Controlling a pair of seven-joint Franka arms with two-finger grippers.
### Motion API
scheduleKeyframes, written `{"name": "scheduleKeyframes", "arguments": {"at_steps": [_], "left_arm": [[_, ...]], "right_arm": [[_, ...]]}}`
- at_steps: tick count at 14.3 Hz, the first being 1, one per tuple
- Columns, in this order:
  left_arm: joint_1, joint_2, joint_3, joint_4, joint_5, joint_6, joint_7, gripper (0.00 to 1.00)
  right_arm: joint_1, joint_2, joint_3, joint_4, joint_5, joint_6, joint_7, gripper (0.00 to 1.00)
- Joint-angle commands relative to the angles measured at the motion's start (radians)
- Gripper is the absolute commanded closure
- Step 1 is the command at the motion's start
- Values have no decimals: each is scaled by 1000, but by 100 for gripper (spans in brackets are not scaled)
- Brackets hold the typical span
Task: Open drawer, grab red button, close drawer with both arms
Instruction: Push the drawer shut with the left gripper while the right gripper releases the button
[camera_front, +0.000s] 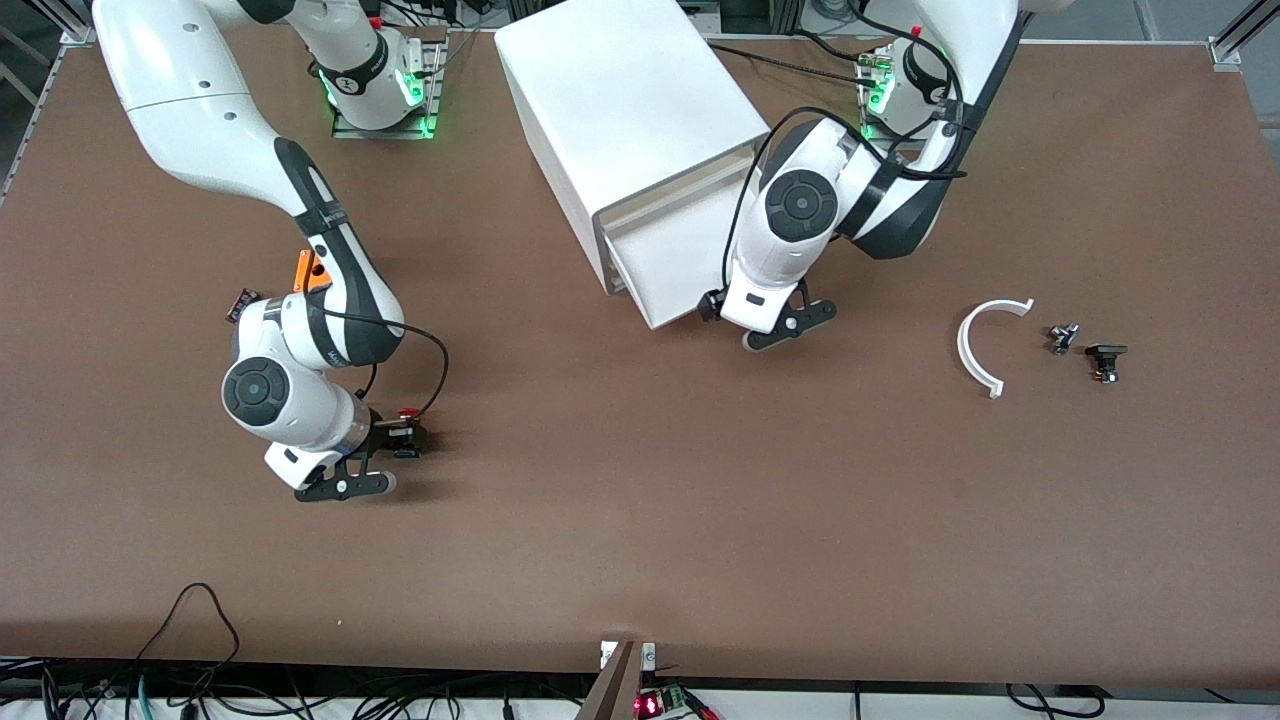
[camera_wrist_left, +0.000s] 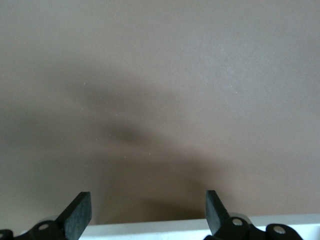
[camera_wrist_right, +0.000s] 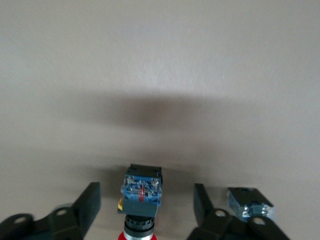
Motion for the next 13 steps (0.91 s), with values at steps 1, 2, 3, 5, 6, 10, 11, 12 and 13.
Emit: {"name": "scheduleKeyframes", "arguments": {"at_steps": [1,2,3,5,6,10,11,12,13], "left_arm": [[-9,-33,11,-60,2,59,-20,0],[-9,-33,11,-65,3,73,-20,0],[-10,-33,11,-65,3,76,-25,0],[-22,-36,11,-68,3,76,-52,0],[-35,-39,11,-77,3,75,-69,0],[-38,-82,-24,-133,3,75,-111,0],[-41,-94,-33,-149,-1,75,-111,0],[-33,-103,-65,-161,-4,75,-111,0],[-26,-105,-91,-169,-7,75,-111,0]], "right_arm": [[-13,-60,17,29,-19,-18,-20,0],[-14,-84,17,29,-13,-20,-17,0],[-17,-104,16,29,-13,-21,-17,0],[-20,-153,17,29,-12,-49,-14,0],[-19,-178,19,29,-9,-64,-6,0],[-19,-302,17,18,-9,-193,1,0],[-20,-328,16,15,-9,-245,4,0],[-20,-348,12,12,-7,-289,6,0],[-20,-375,0,0,-7,-323,8,0]]}}
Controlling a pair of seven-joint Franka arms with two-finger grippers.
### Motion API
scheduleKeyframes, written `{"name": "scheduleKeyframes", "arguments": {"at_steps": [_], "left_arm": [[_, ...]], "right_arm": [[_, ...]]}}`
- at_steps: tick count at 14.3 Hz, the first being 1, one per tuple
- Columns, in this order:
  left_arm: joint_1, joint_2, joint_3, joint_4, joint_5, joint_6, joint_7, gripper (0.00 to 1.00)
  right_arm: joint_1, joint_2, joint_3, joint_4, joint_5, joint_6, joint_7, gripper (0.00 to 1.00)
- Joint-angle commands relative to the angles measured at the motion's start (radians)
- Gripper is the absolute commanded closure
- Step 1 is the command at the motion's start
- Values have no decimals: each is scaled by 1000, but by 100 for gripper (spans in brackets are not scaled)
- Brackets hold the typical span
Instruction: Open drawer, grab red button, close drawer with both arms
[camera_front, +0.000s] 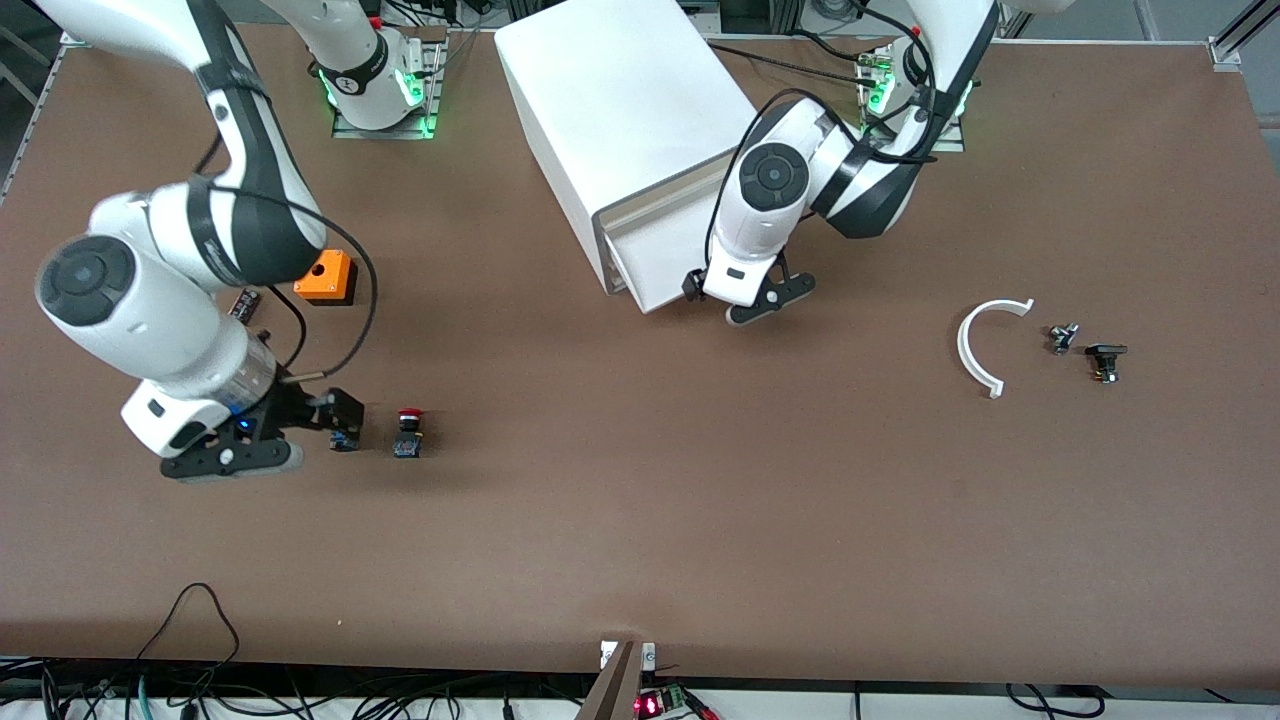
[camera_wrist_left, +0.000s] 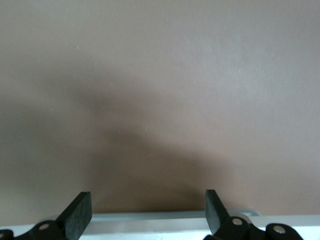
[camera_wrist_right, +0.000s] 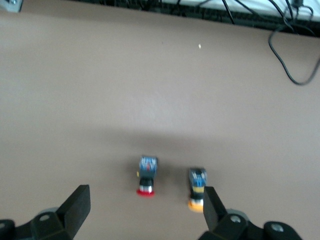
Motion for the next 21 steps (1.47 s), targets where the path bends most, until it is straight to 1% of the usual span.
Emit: {"name": "scheduleKeyframes", "arguments": {"at_steps": [1,5,7,11,14,15,16,17,19,21], "left_arm": [[5,-58,-52,-71,-12,13,-16,0],[3,-55,-107,-80,-15,9,-26,0],[3,-47,-126,-80,-24,9,-37,0],[3,-54,-129,-79,-49,1,-37,0],[0,-55,-131,-74,-63,0,-37,0],[5,-55,-141,-71,-75,0,-34,0],[6,-58,-147,-70,-80,-9,-31,0],[6,-64,-149,-62,-80,-57,-25,0],[8,-64,-147,-59,-80,-77,-17,0],[43,-63,-146,-16,-80,-101,-7,0]], "right_arm": [[-16,-94,-6,-65,-4,-74,11,0],[-20,-214,-40,-168,18,-113,14,0],[-19,-255,-61,-191,55,-143,14,0],[-19,-318,-87,-196,69,-223,27,0],[-17,-355,-95,-183,70,-338,28,0],[-17,-366,-90,-182,72,-347,72,0],[-14,-372,-86,-177,72,-349,159,0],[-14,-372,-84,-165,72,-347,212,0],[-8,-370,-83,-142,70,-350,220,0],[-10,-387,-84,-152,75,-360,188,0]]}}
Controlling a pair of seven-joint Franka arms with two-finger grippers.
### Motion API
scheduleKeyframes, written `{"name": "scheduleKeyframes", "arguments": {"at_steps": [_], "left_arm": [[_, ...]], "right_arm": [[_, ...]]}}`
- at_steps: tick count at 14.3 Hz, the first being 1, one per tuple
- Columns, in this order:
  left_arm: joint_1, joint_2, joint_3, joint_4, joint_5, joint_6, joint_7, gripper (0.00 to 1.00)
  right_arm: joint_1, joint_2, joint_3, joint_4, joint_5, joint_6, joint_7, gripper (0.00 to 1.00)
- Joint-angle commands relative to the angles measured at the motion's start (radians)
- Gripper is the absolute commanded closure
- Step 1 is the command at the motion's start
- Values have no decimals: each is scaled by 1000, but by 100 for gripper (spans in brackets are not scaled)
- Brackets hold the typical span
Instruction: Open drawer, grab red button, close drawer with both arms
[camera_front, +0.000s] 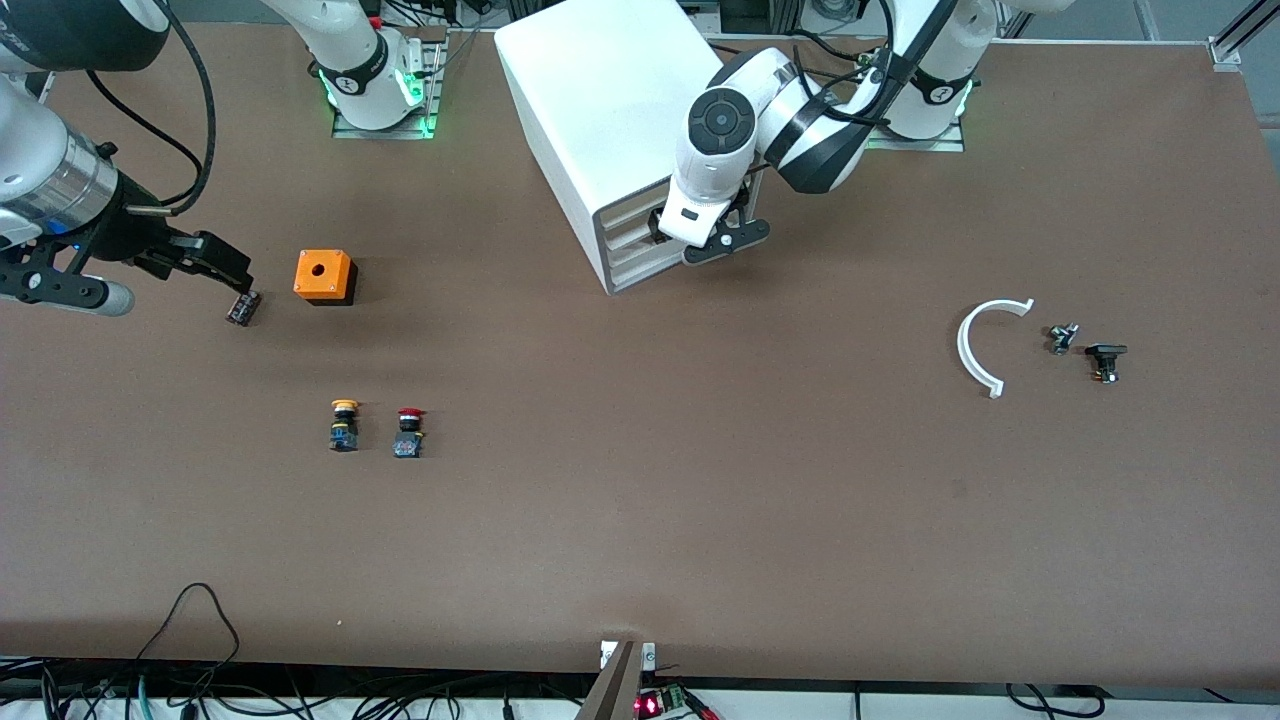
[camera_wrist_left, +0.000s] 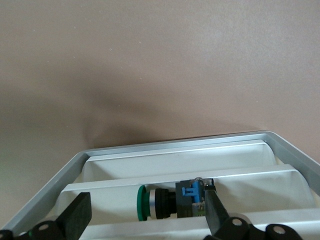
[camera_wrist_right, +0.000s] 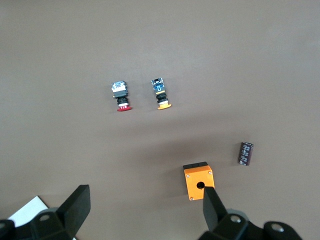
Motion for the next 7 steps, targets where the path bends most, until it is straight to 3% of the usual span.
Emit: {"name": "scheduleKeyframes", "arguments": {"at_steps": [1,5,7], "left_arm": [[58,-23,-7,72,-32,-94,61,0],[204,-20,1,293,5,-361,263,0],[273,-22,1,385,71,-482,431,0]], "right_arm": [[0,-38,-3,-11,17,-16,-94,0],[0,-154,-8,-143,14,33,-192,0],[0,-164,-8,-148,12,24,-195,0]]}}
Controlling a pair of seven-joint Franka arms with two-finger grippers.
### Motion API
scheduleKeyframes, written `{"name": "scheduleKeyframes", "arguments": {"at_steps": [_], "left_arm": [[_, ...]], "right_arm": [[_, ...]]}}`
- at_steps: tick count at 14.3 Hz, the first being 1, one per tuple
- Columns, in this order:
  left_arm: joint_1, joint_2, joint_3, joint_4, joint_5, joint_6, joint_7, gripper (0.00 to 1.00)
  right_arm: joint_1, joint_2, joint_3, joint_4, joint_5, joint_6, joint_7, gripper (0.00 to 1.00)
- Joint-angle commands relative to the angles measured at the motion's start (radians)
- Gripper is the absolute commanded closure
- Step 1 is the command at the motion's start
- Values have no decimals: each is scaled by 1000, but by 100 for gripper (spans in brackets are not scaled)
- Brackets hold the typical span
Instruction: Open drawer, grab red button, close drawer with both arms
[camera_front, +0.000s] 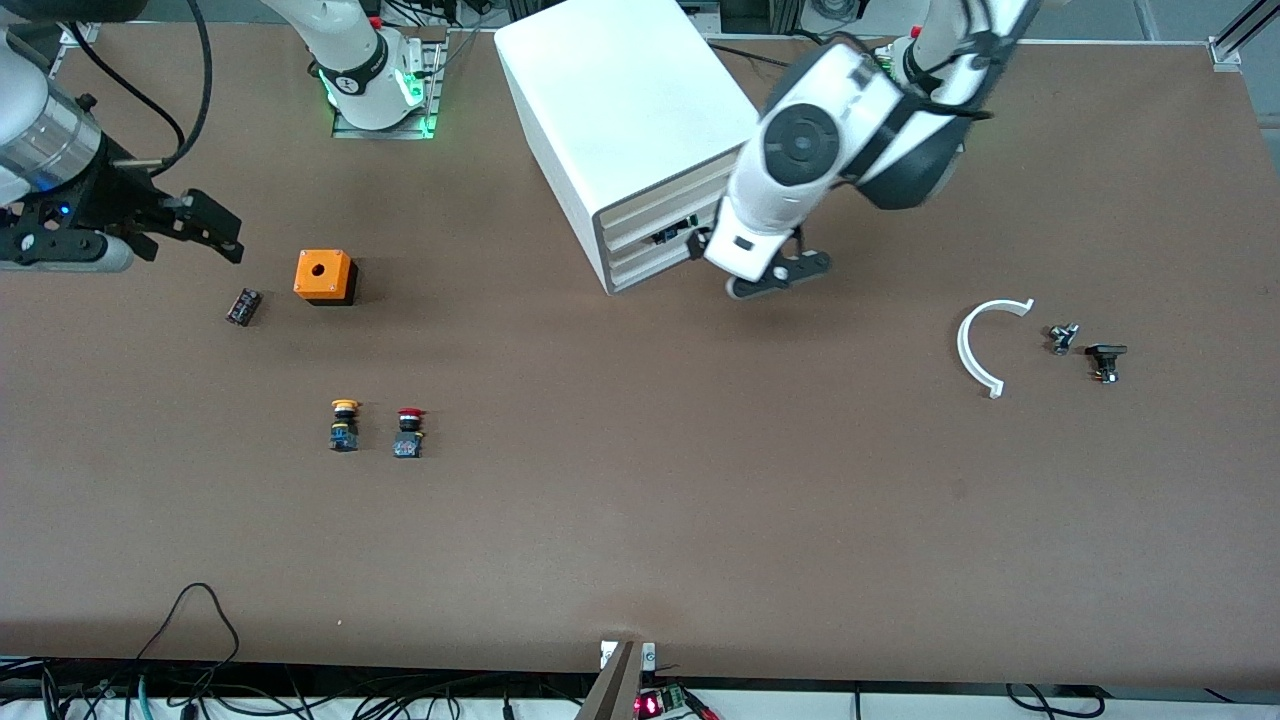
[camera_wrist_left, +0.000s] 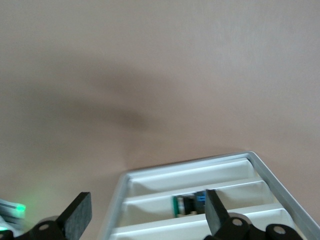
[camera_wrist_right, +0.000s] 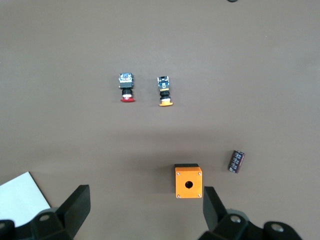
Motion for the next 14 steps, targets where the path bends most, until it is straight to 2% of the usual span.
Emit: {"name": "scheduleKeyframes", "arguments": {"at_steps": [1,4,6,8,12,14], "left_arm": [[93,3,-7,135,93,-156,215,0],[203,-2,-7,225,166,-214,427,0],[271,-11,-3,284,166,-224,569,0],[334,-45,10,295,151,-219,694,0],[339,-126,144,249,137,-211,970,0],[339,-180,226,183,91,-205,1064,0]], "right_arm": [[2,-48,2,-46,8,14,-23,0],[0,-45,3,-44,10,2,-18,0],[0,-45,2,-41,5,2,-21,0],[0,-41,2,-41,8,6,-23,0],[0,-38,2,-38,10,2,-21,0],[0,-38,2,-38,10,-3,-21,0]]}}
